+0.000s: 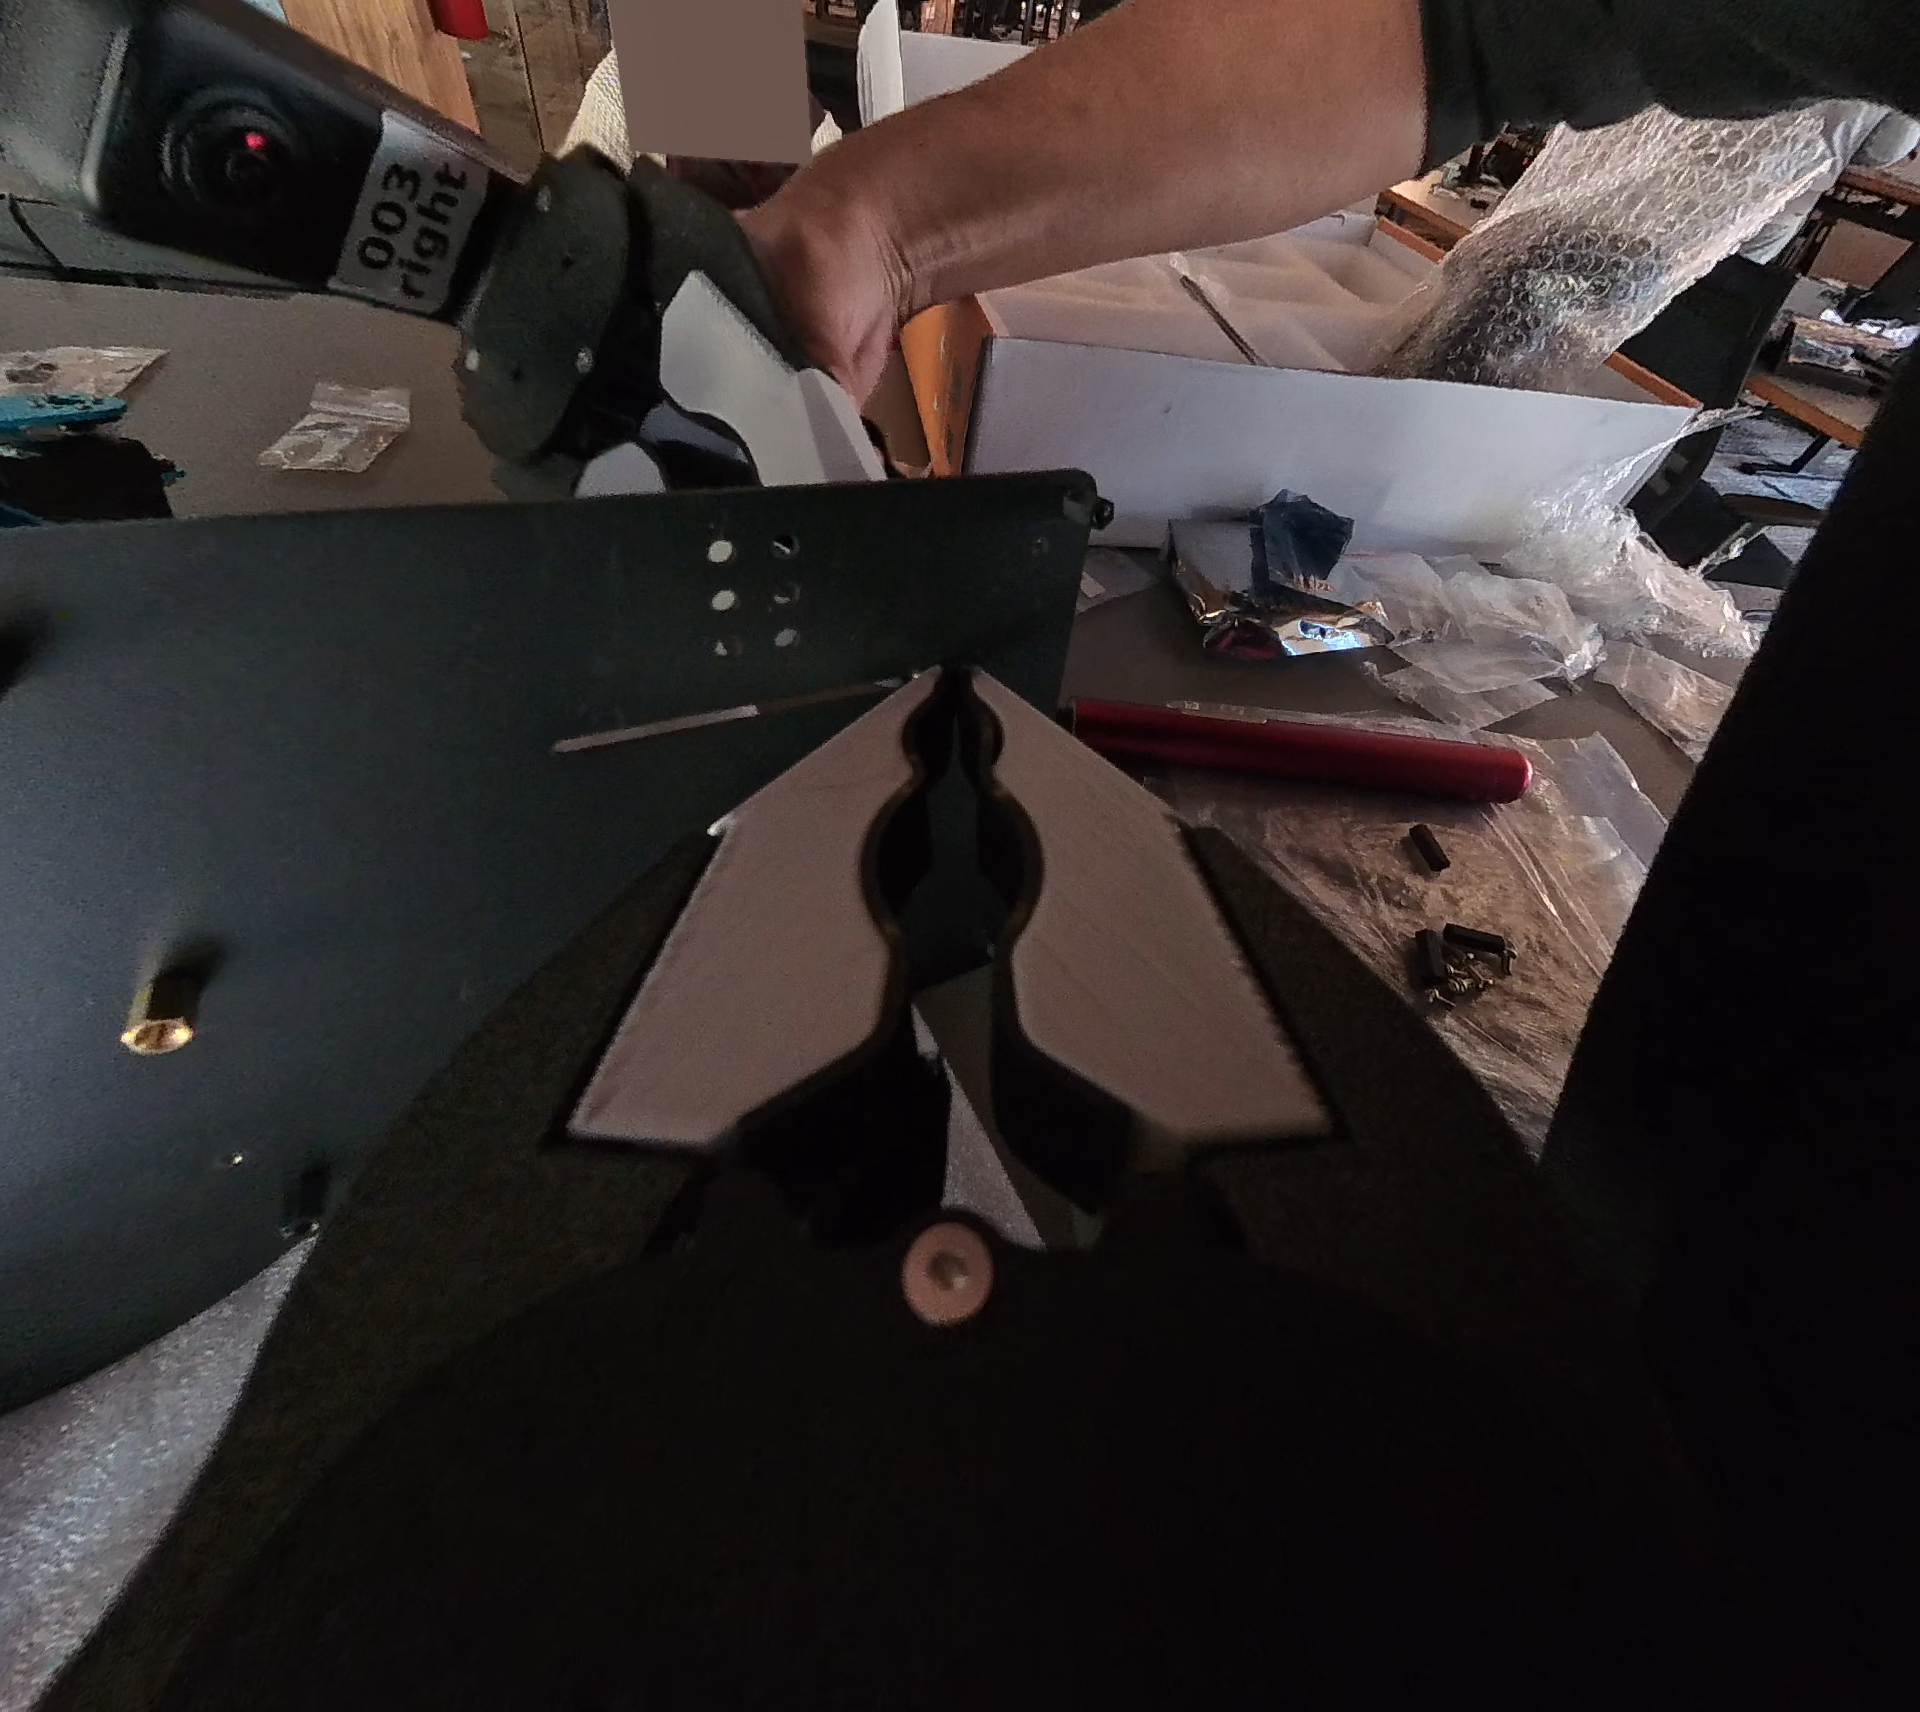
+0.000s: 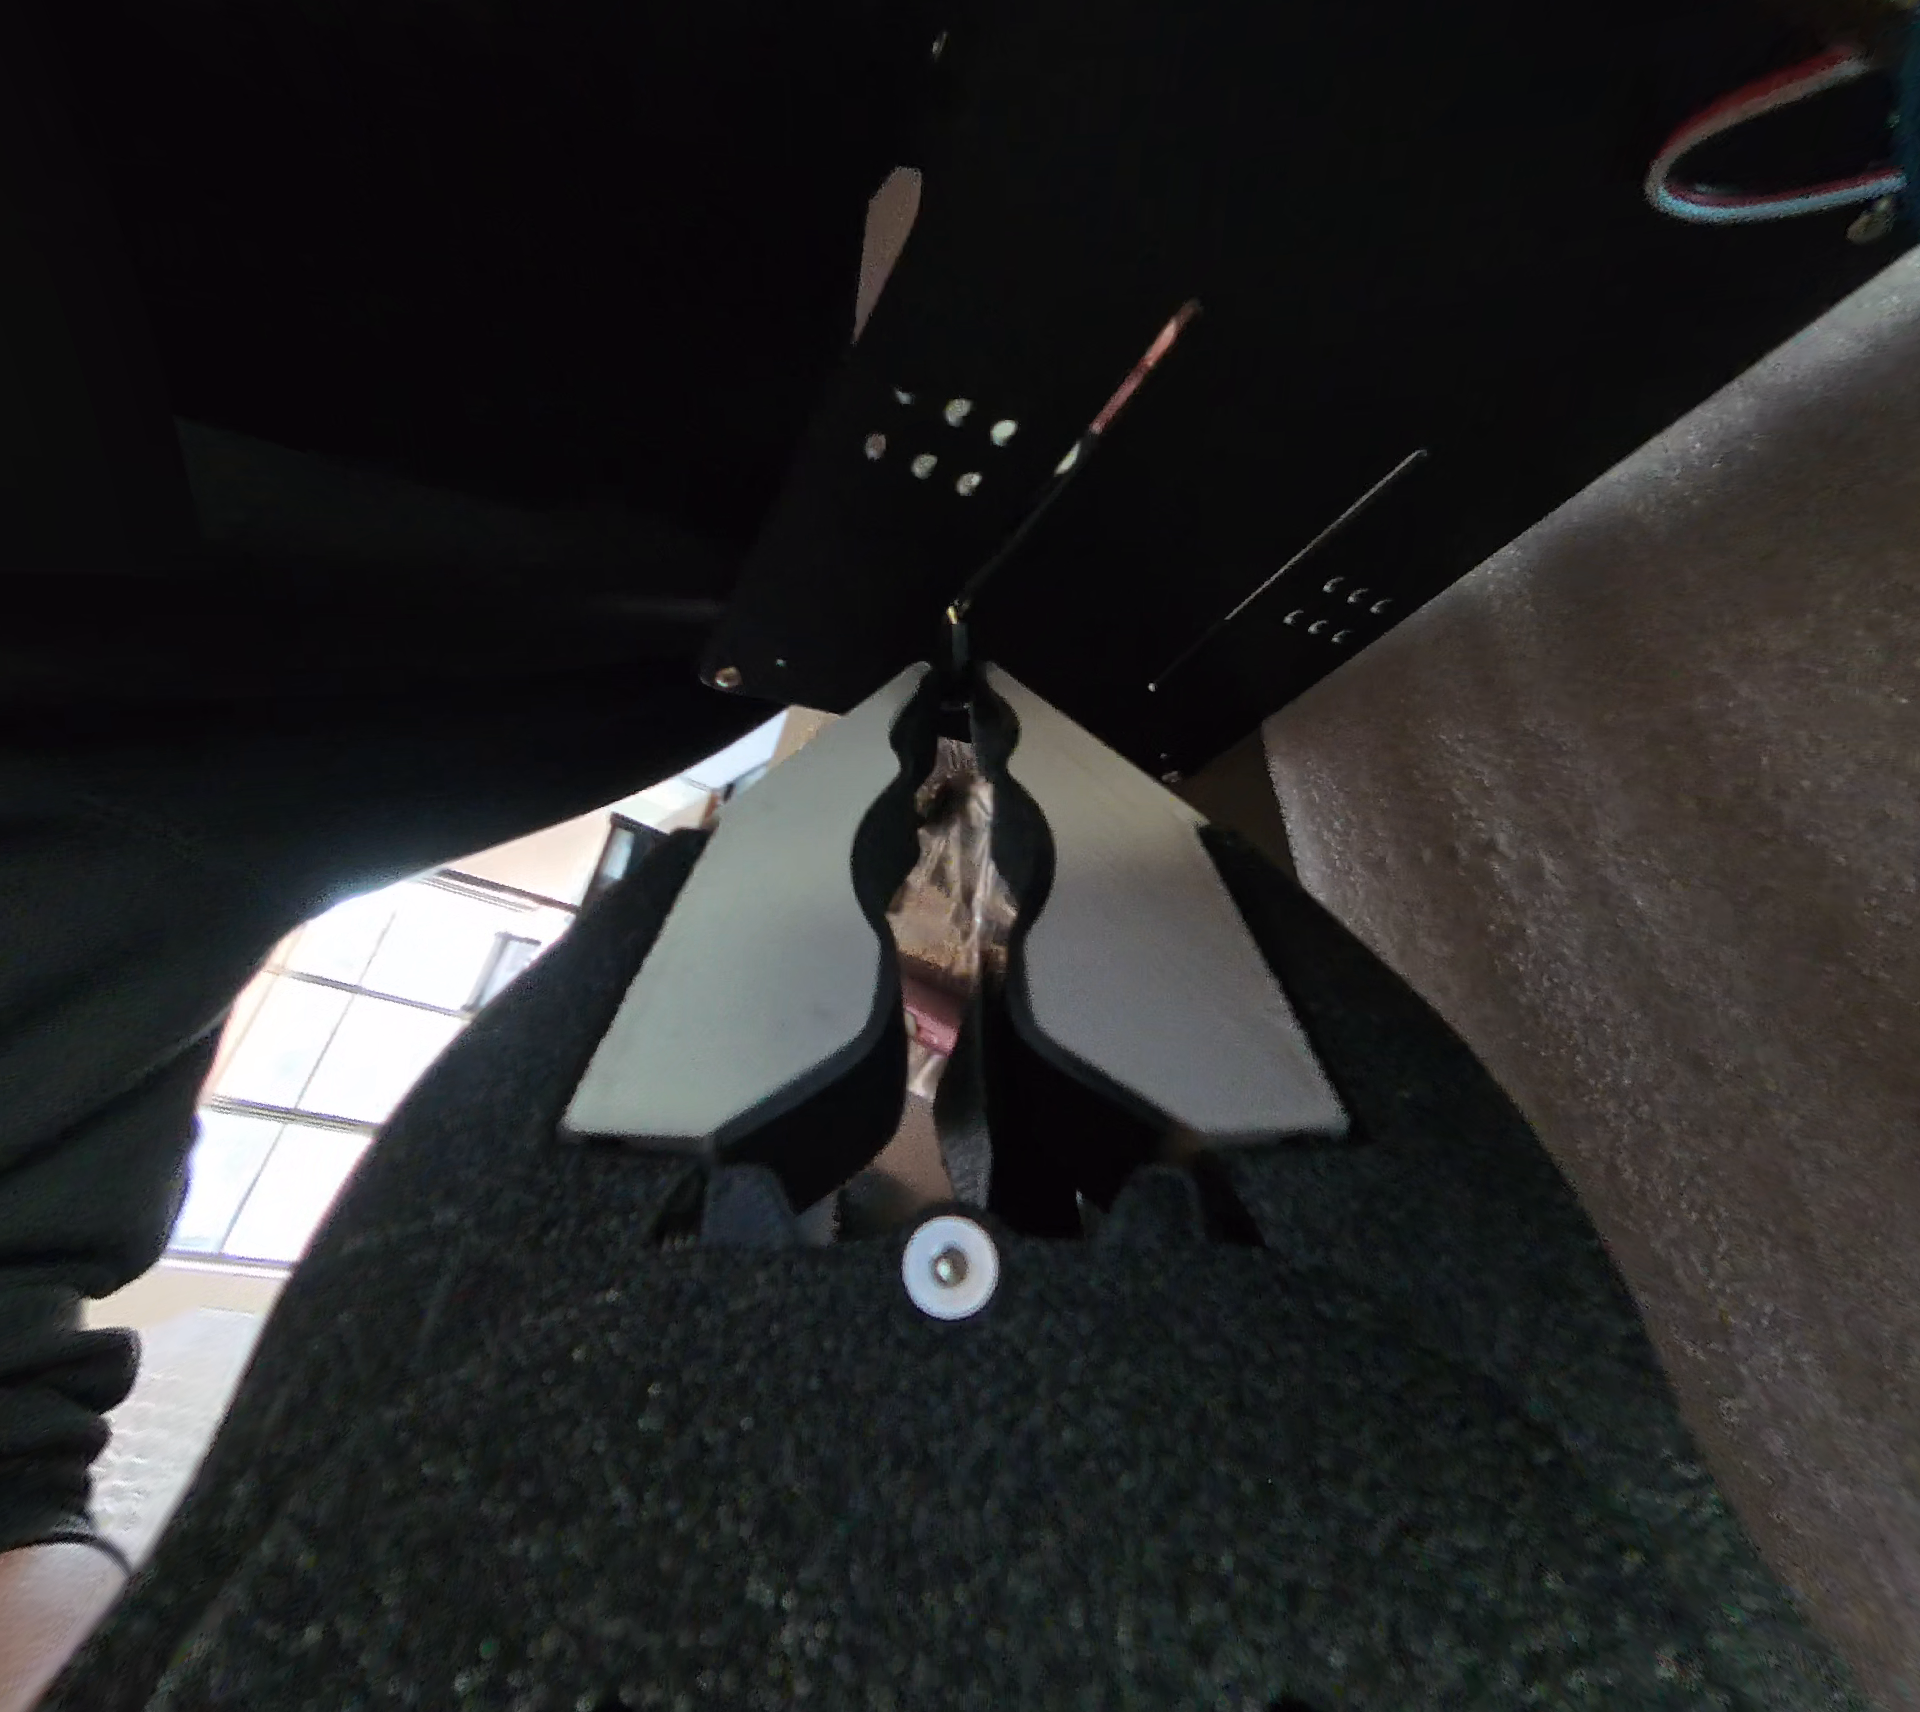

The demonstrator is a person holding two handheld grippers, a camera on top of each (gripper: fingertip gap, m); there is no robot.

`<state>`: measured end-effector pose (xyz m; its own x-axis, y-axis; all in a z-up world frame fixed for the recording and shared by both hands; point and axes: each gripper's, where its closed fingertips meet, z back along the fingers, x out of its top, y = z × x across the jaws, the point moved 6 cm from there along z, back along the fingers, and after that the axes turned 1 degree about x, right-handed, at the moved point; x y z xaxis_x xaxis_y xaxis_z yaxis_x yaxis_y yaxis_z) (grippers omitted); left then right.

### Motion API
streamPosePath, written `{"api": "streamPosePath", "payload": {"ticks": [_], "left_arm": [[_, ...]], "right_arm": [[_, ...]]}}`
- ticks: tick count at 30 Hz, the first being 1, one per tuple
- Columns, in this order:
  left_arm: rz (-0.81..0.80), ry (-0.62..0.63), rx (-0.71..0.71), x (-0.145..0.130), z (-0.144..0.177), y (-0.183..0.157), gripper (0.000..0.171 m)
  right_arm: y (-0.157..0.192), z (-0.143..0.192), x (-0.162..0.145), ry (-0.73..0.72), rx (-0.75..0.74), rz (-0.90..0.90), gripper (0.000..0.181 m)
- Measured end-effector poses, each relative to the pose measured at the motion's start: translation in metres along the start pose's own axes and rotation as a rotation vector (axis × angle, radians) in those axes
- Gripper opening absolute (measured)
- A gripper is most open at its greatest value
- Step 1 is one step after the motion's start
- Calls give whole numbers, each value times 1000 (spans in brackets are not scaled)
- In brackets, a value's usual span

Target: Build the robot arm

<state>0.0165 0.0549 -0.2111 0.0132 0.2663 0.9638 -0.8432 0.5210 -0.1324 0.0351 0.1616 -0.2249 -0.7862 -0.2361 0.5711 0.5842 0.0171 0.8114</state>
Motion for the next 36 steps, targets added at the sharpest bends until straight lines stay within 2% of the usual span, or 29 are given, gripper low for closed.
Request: {"api": "streamPosePath", "payload": {"ticks": [8, 16, 24, 26, 28, 30, 33, 36], "left_arm": [[58, -2, -27, 1, 0, 1, 0], [212, -23, -72, 2, 0, 7, 0], [197, -33, -60, 3, 10, 10, 0], [208, -19, -42, 0, 10, 11, 0], [219, -4, -25, -3, 9, 13, 2], [196, 4, -25, -3, 7, 11, 11], [133, 17, 6, -3, 7, 10, 9], [90, 32, 62, -3, 6, 12, 0]], "right_arm": [[10, -1, 9, 168, -258, 417, 4], [25, -7, 10, 246, -652, 890, 5], [26, -1, 3, 219, -675, 868, 5], [26, -1, 5, 217, -668, 949, 5], [23, -1, 7, 231, -682, 1109, 5], [18, -3, 8, 256, -694, 1109, 5], [17, -6, 10, 254, -698, 1160, 5], [20, -6, 11, 248, -681, 1164, 5]]}}
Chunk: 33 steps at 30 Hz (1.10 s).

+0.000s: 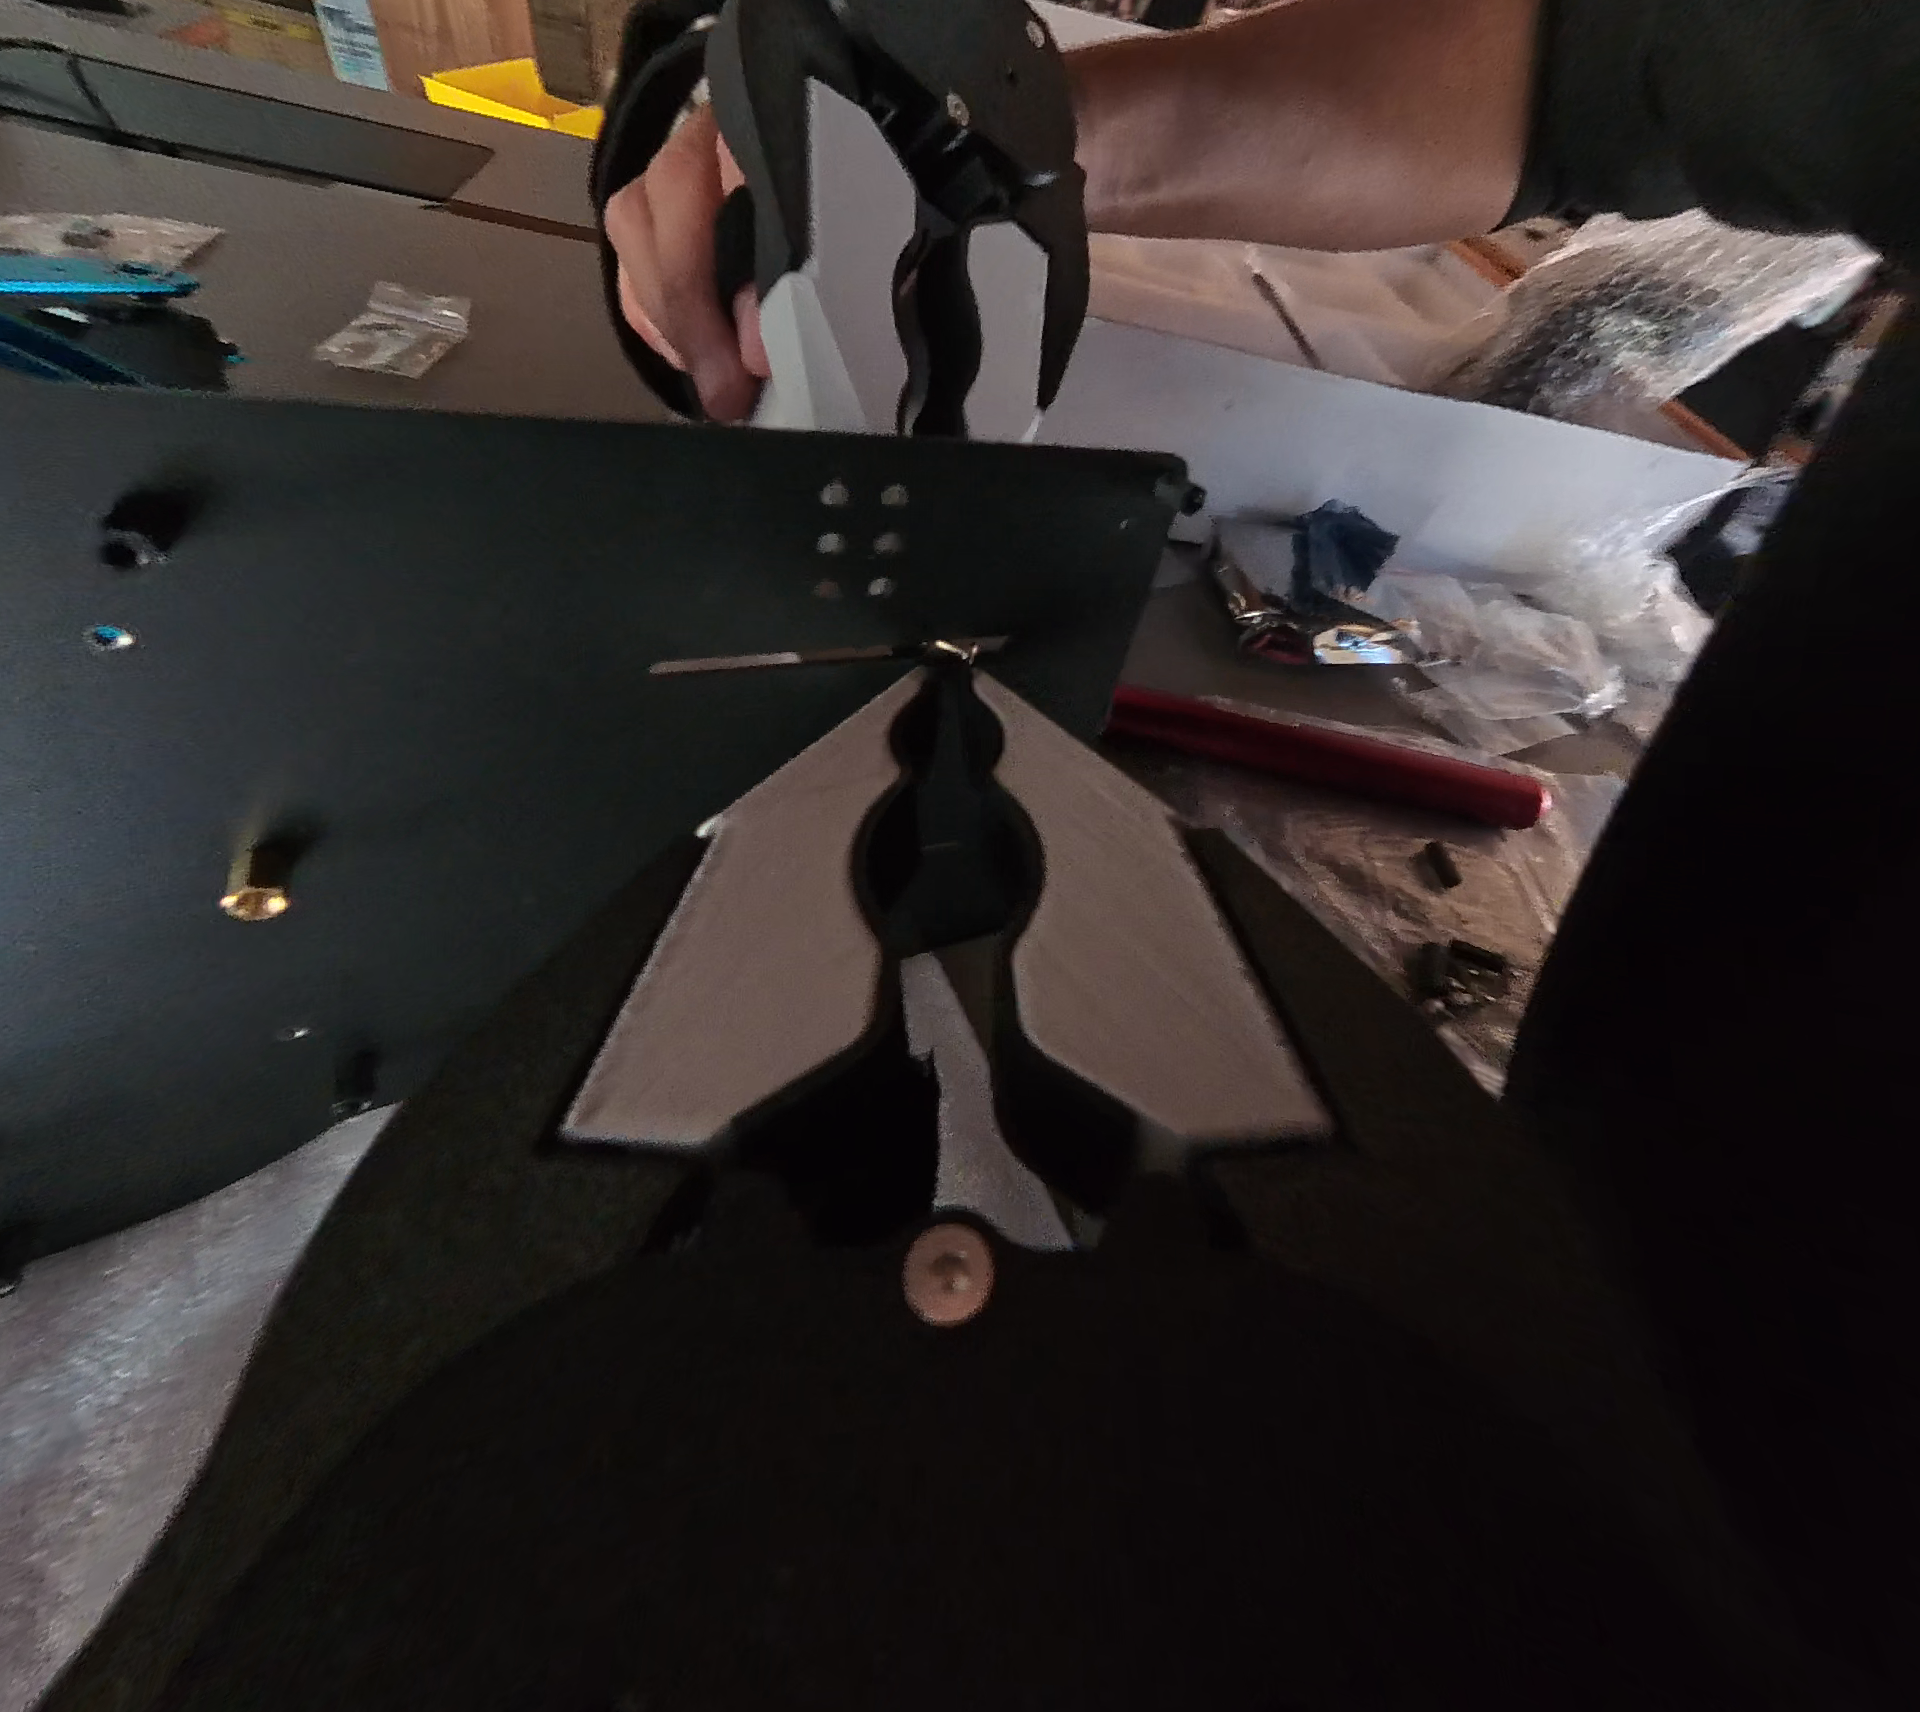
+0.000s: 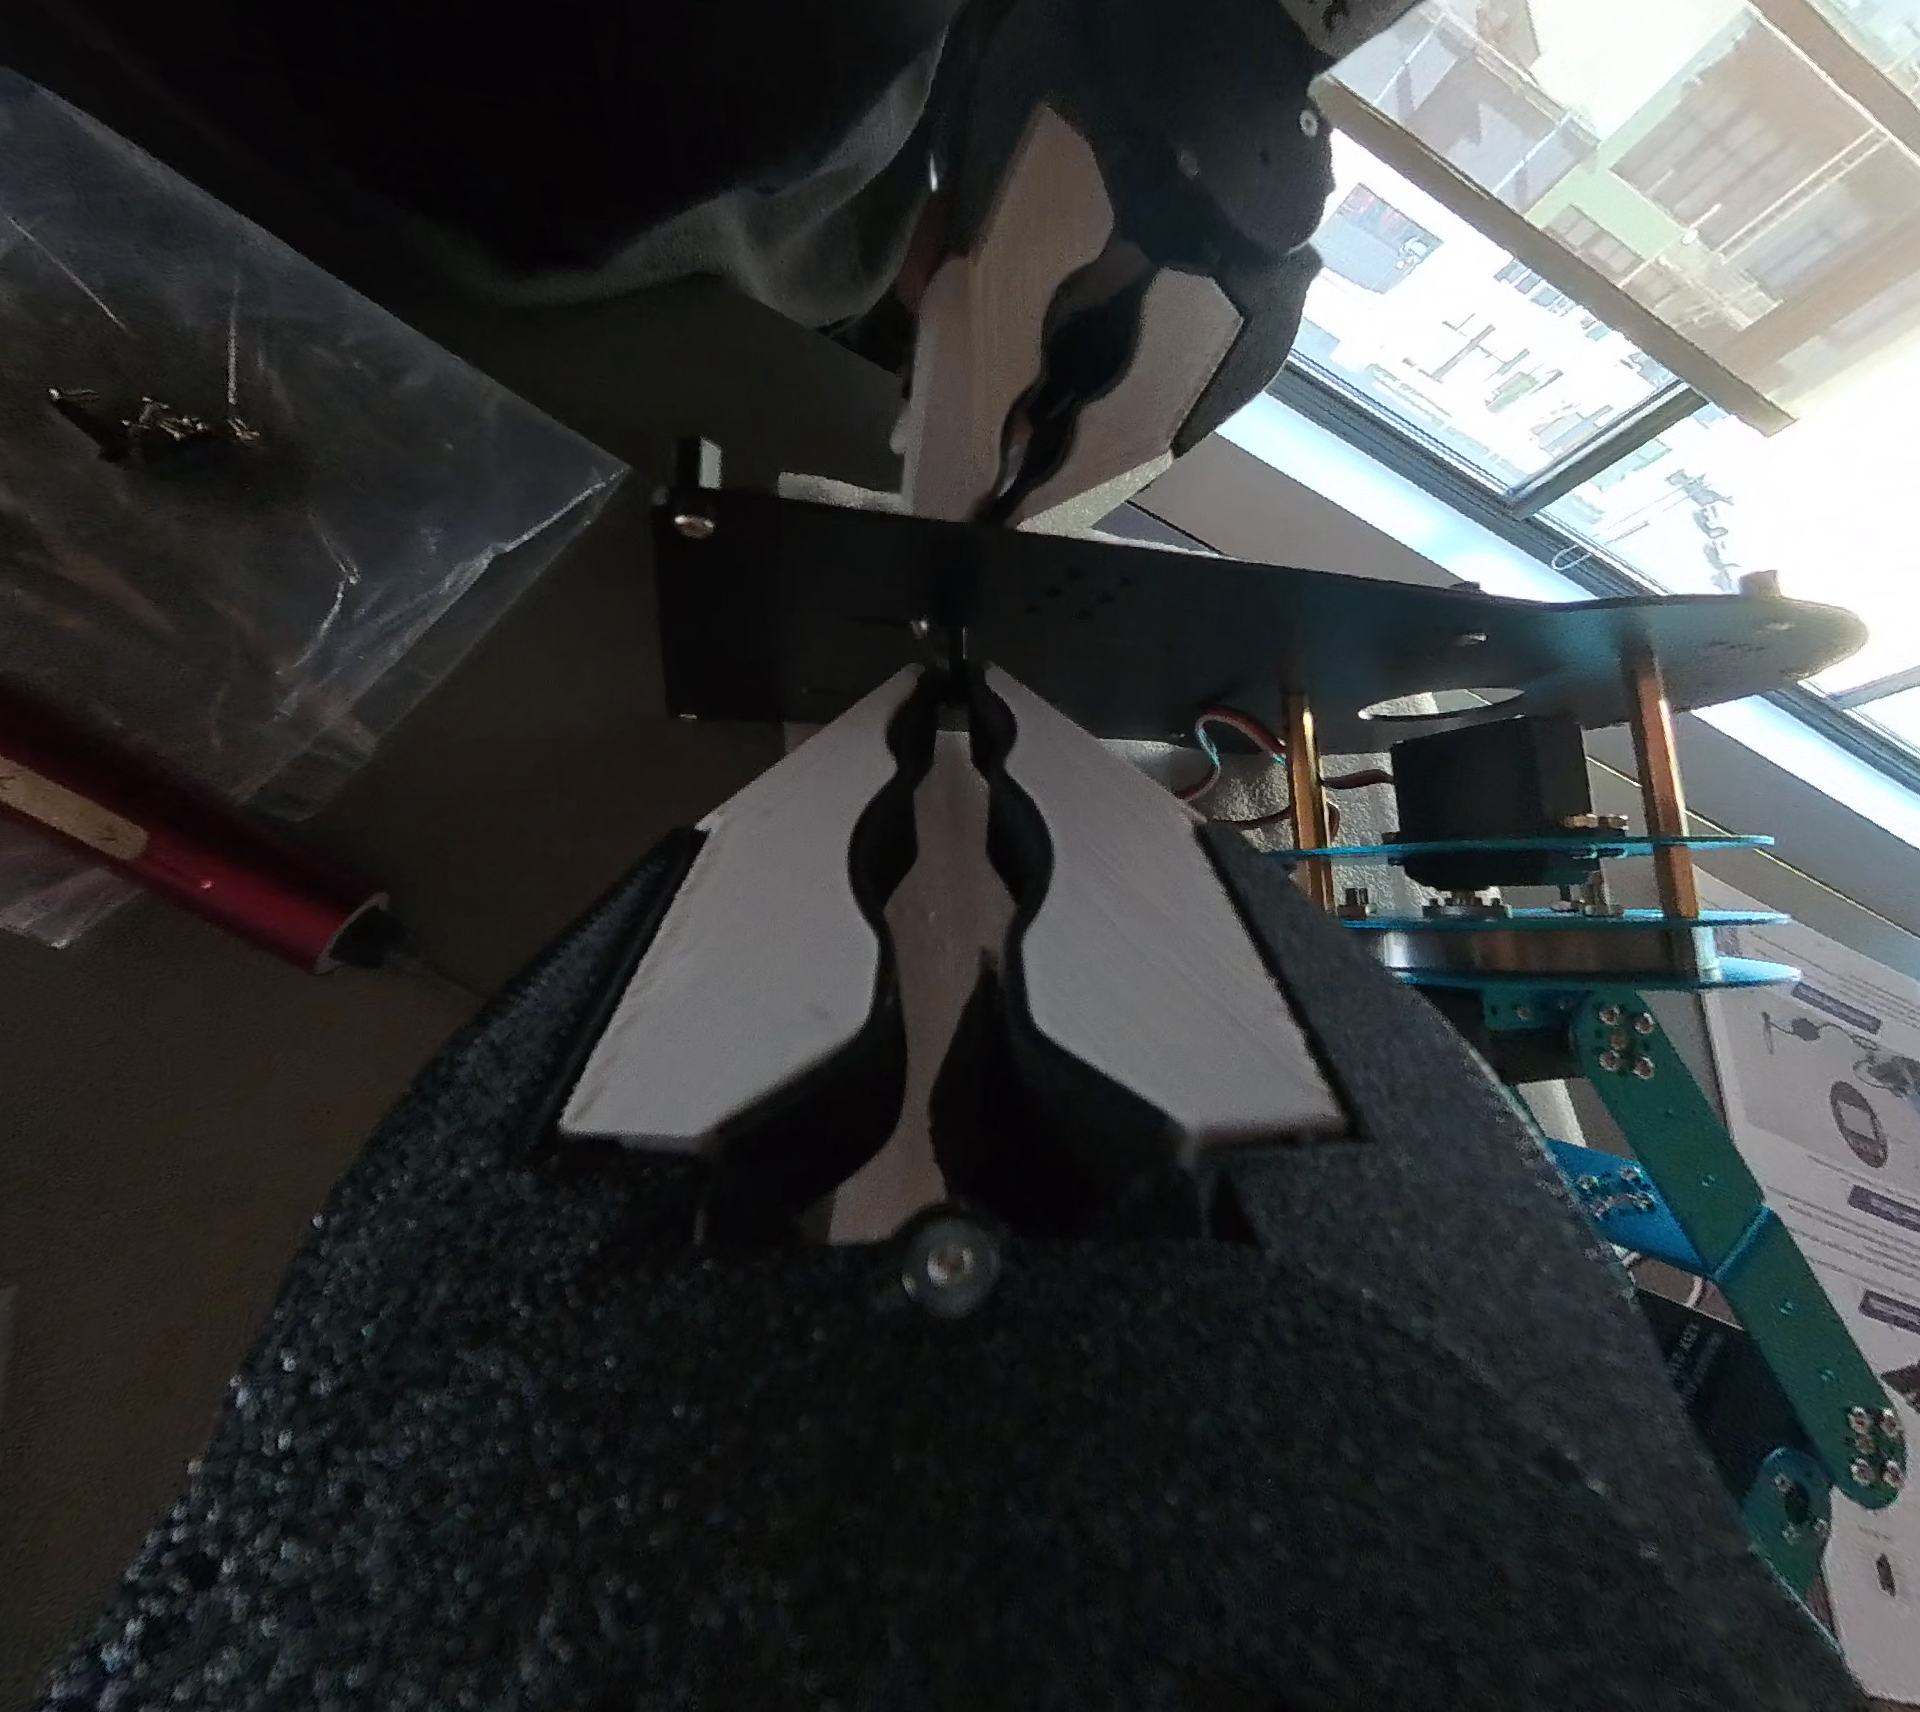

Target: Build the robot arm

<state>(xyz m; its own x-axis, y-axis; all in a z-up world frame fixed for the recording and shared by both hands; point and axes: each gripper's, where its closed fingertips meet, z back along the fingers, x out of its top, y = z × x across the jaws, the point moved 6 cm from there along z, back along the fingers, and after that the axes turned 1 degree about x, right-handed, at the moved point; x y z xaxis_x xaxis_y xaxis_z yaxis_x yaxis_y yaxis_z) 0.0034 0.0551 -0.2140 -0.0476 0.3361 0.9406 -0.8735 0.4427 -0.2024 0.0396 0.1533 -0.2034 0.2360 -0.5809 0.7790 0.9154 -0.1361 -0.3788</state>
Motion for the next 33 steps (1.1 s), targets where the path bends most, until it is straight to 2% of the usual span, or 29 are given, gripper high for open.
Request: {"api": "streamPosePath", "payload": {"ticks": [6, 14, 33], "left_arm": [[-18, 0, 58, 0, 0, -2, 0], [-75, -11, -15, 2, -3, -15, 0], [-36, -4, -25, 1, -6, -13, 0]], "right_arm": [[5, 0, 0, 22, 29, 2, 5], [11, 6, -2, 24, 29, -22, 5], [15, 6, 2, 51, 54, -5, 5]]}}
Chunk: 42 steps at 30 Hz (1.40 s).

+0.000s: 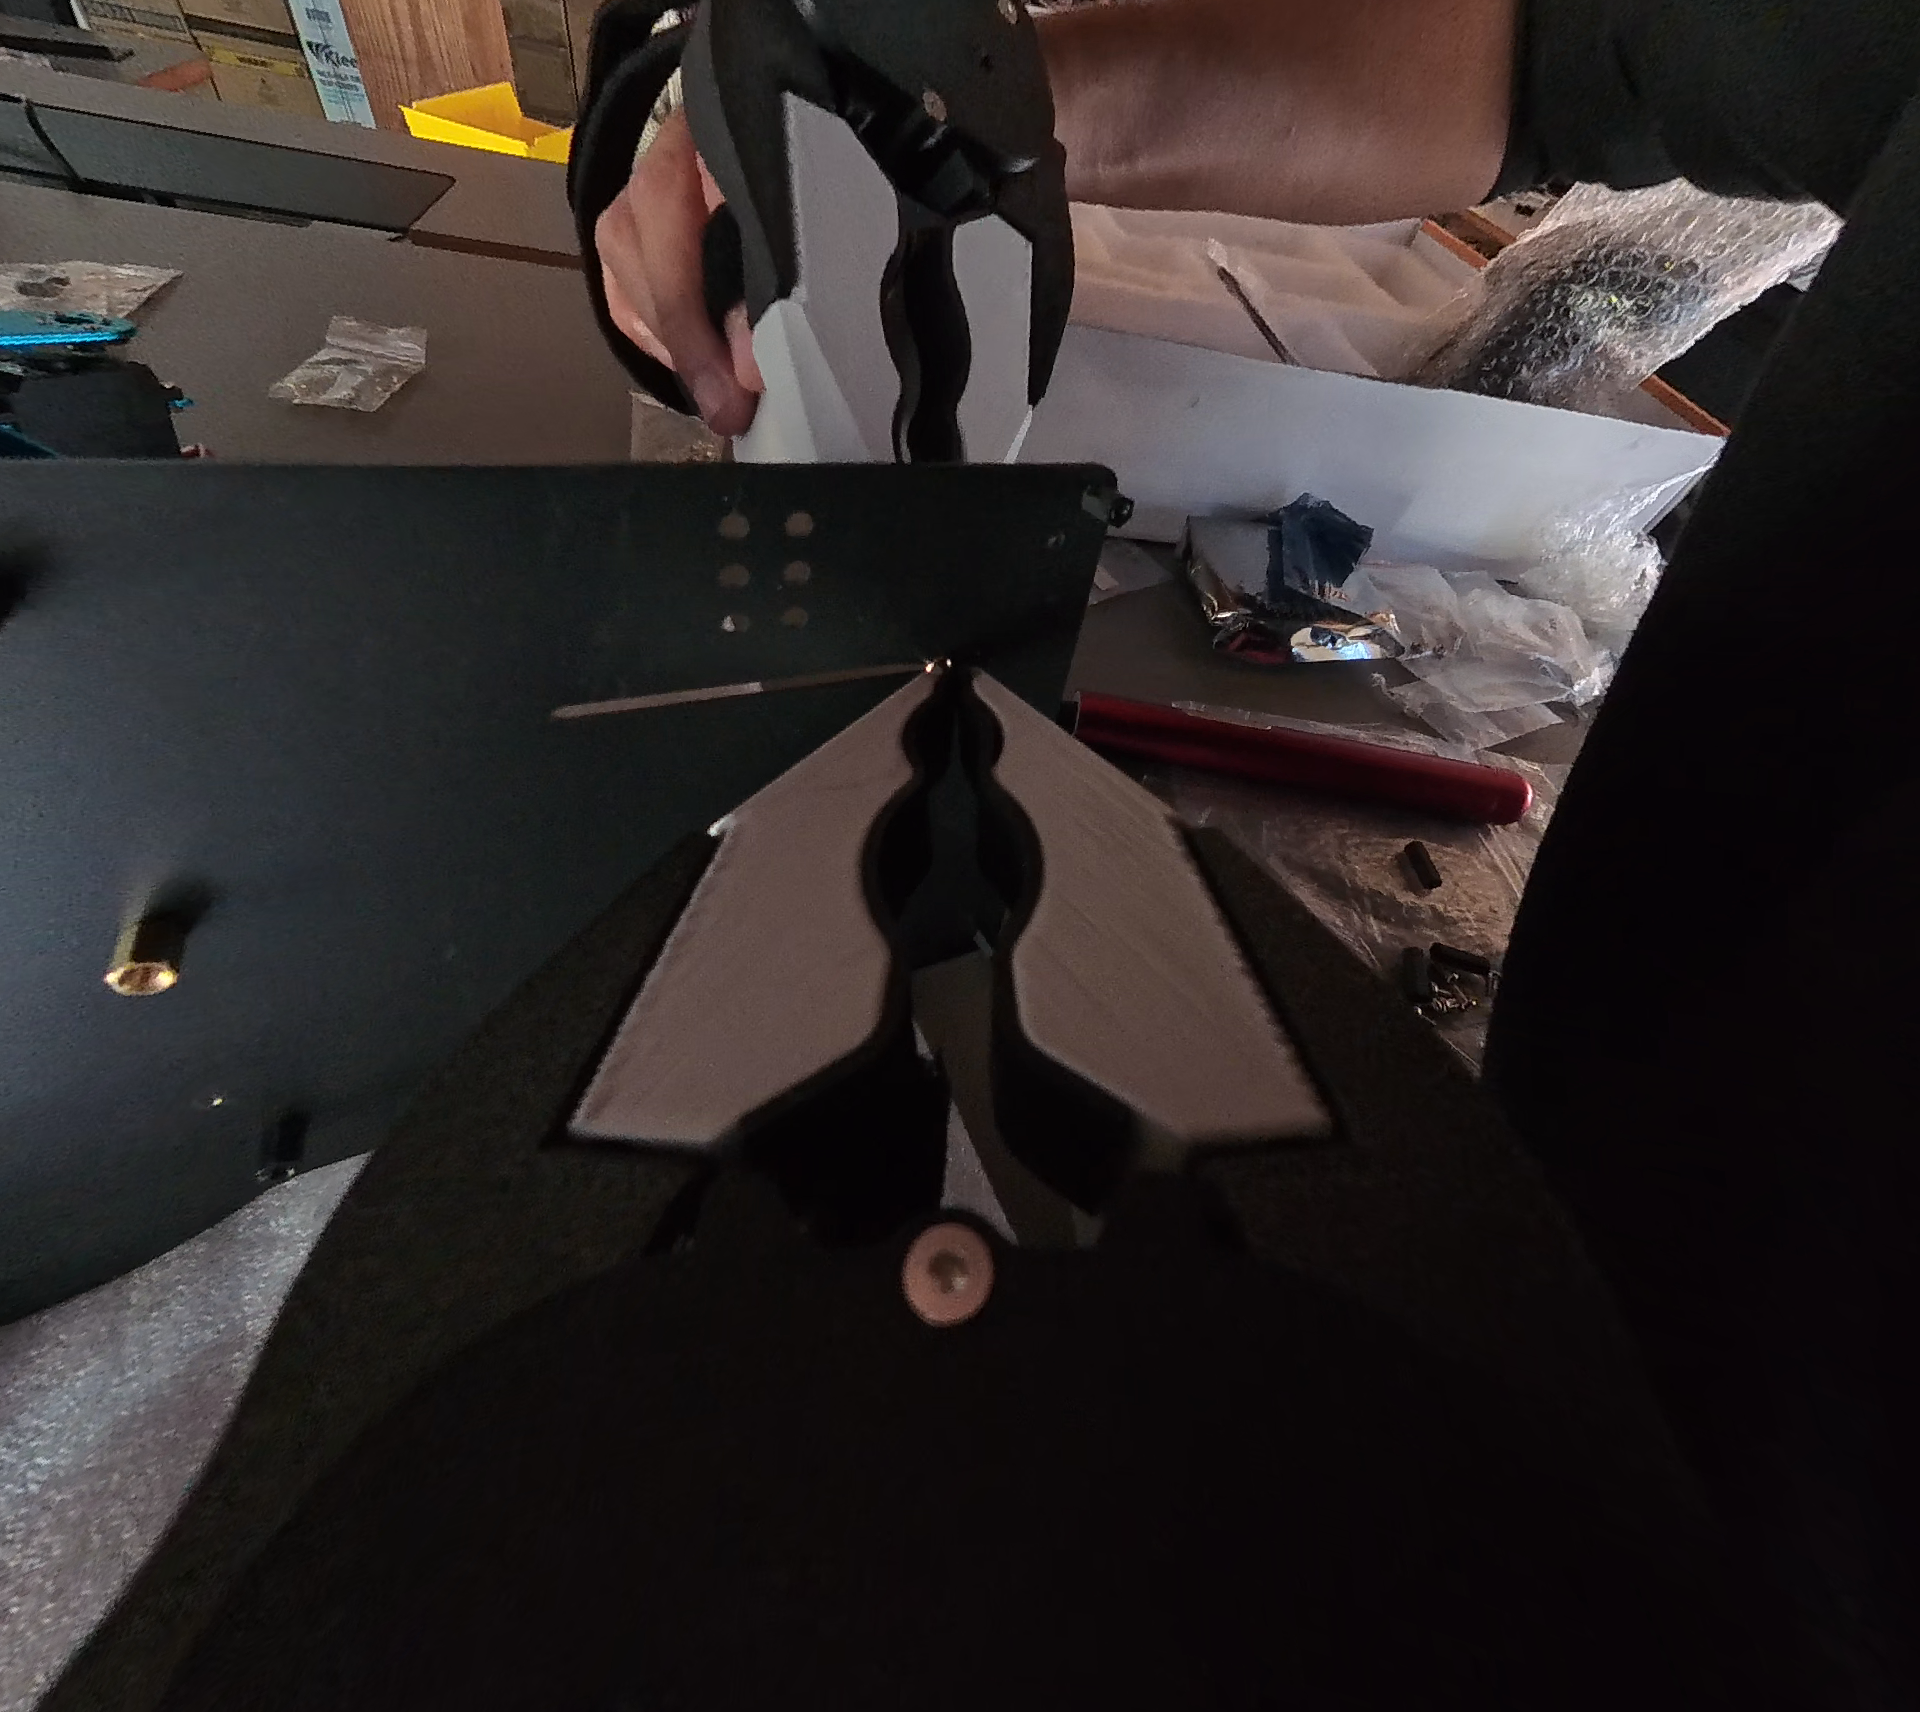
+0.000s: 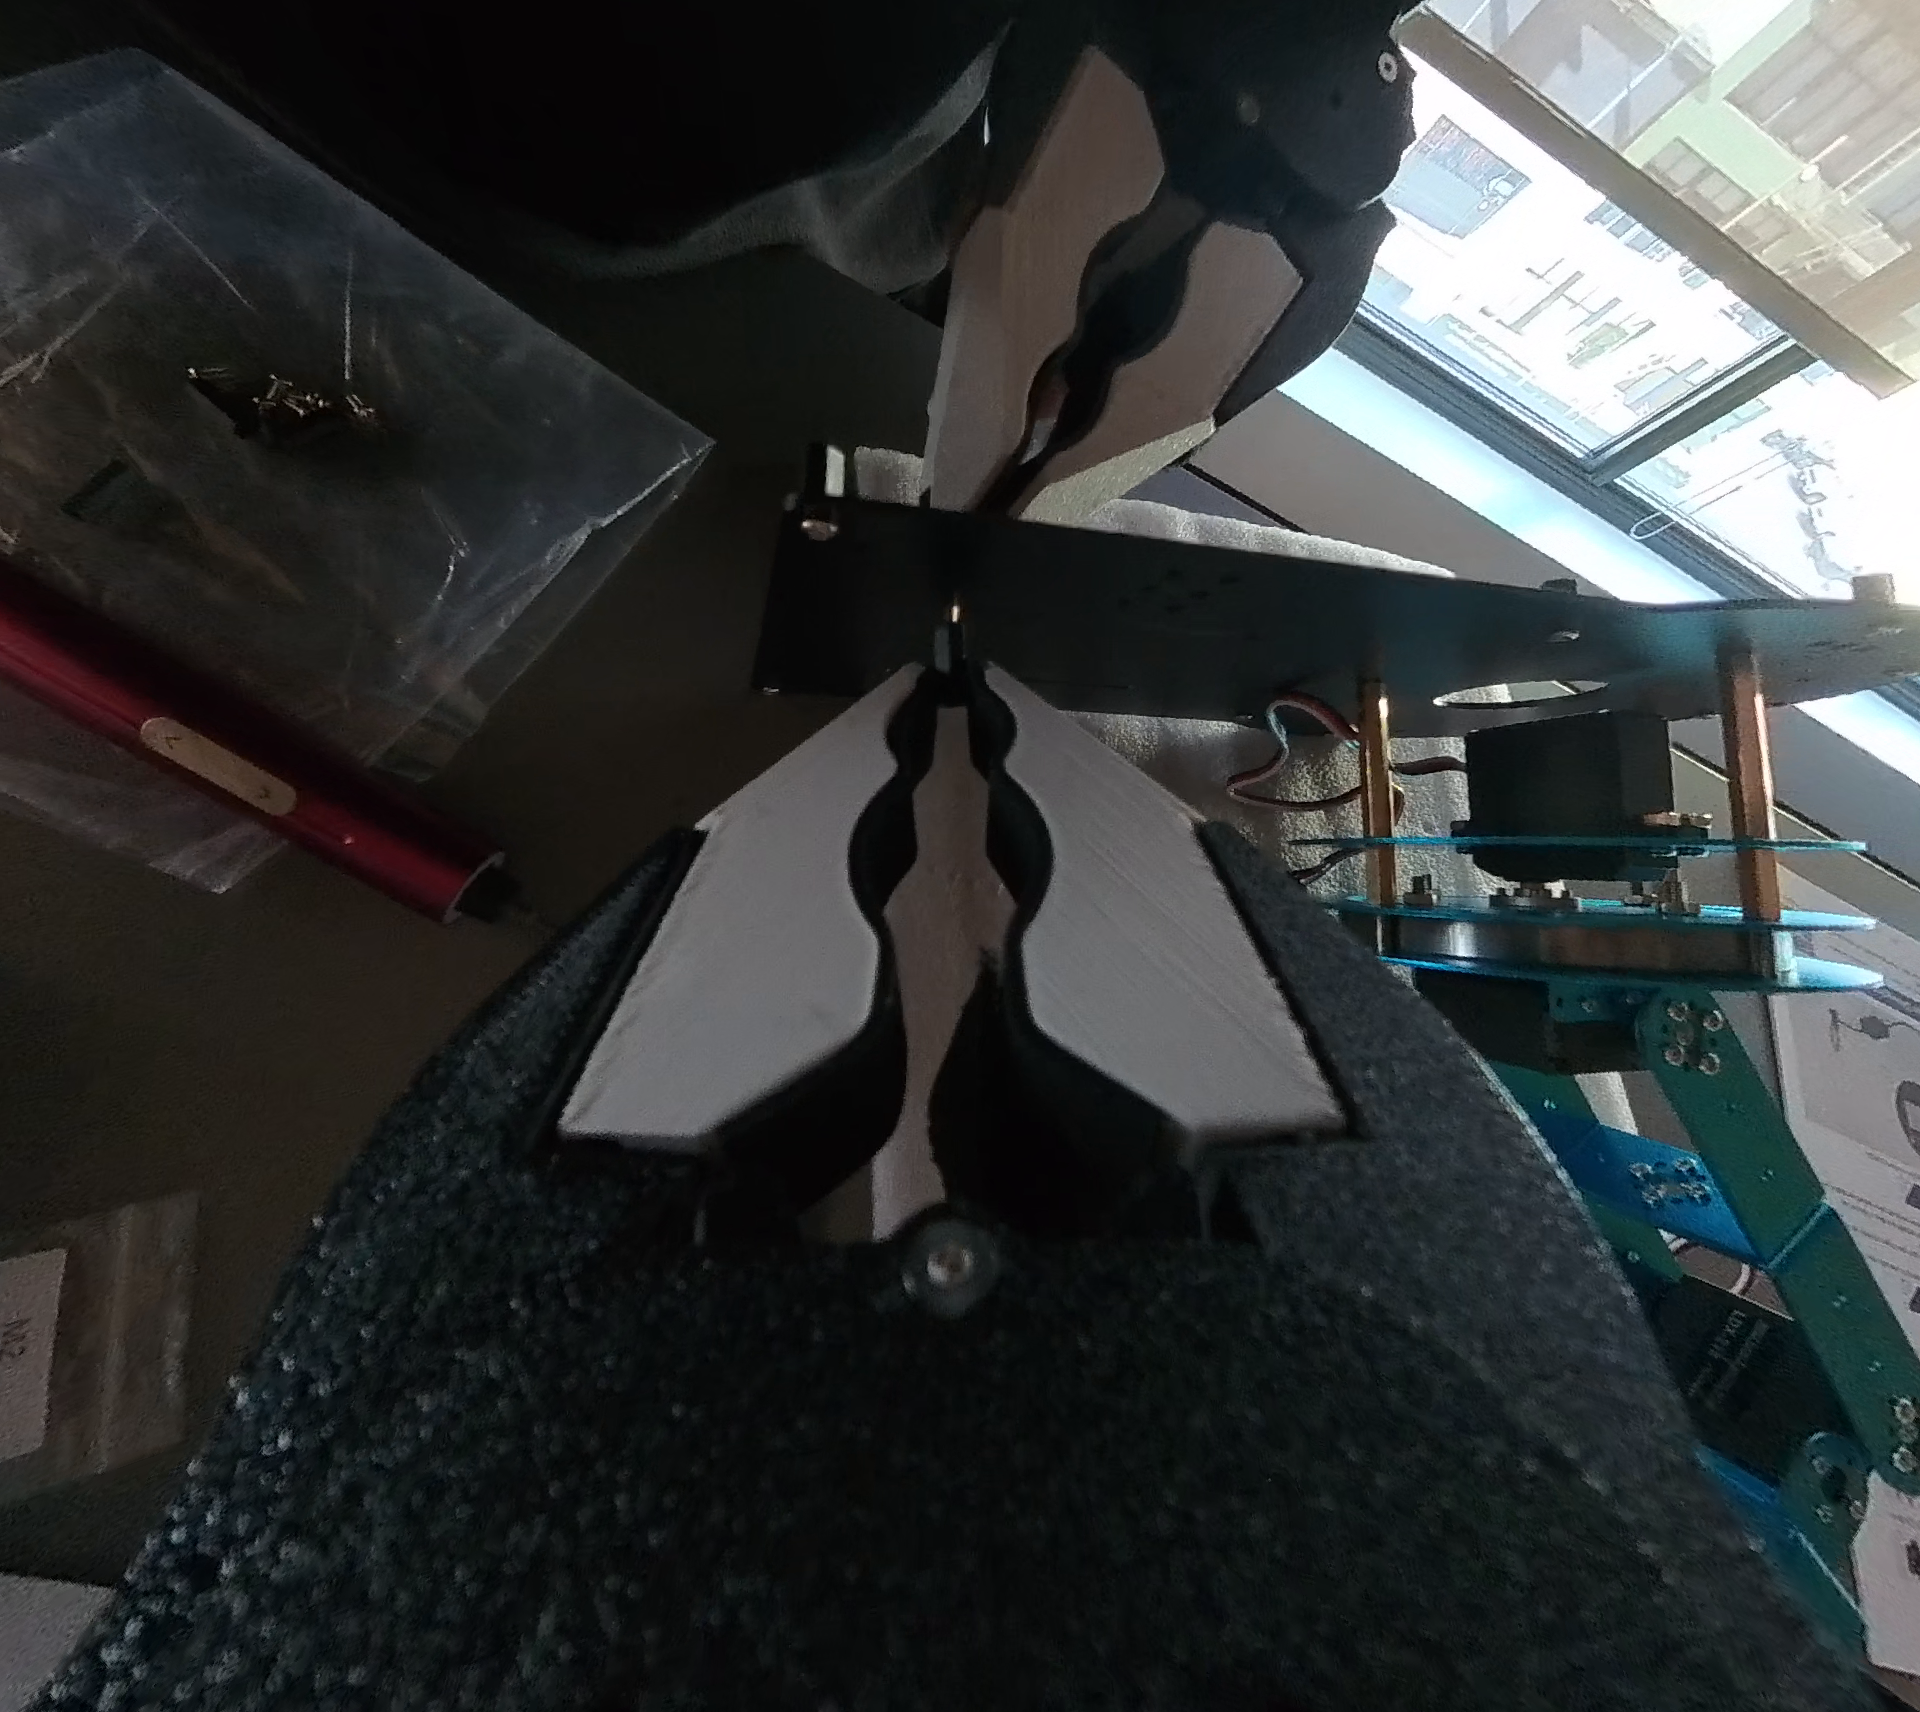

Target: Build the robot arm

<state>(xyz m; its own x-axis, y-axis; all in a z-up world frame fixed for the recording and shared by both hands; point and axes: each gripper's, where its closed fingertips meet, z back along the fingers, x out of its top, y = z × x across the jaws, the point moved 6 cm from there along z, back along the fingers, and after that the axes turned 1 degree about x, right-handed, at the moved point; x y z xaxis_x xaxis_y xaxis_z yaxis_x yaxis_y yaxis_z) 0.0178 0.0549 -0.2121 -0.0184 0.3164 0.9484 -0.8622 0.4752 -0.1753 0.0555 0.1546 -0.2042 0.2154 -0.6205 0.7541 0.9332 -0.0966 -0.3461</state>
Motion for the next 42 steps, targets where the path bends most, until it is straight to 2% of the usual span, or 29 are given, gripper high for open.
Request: {"api": "streamPosePath", "payload": {"ticks": [7, 11, 14, 17, 25, 32, 37, 39, 42], "left_arm": [[10, -2, 2, 0, 0, 1, 0], [12, -4, 7, 0, 0, 0, 0], [14, -2, 6, 0, 0, 1, 0], [13, -2, 8, 1, -1, 1, 0], [-2, 3, 7, 1, -2, 1, 0], [-3, 8, -1, 2, -2, 2, 0], [0, 9, -5, 2, -2, 2, 0], [3, 9, -8, 2, -2, 2, 0], [11, 7, -11, 2, -2, 2, 0]], "right_arm": [[1, -1, 1, 13, 9, -31, 5], [-1, -1, 0, 12, 79, -215, 5], [-5, -2, -3, -17, 182, -355, 5], [-10, -3, -9, -62, 342, -577, 4], [-17, -11, -23, -161, 706, -1006, 4], [-24, -2, -20, -216, 618, -963, 4], [-21, 5, -25, -65, 512, -831, 4], [-15, 6, -21, -63, 446, -696, 4], [-12, 1, -15, -84, 221, -378, 5]]}}
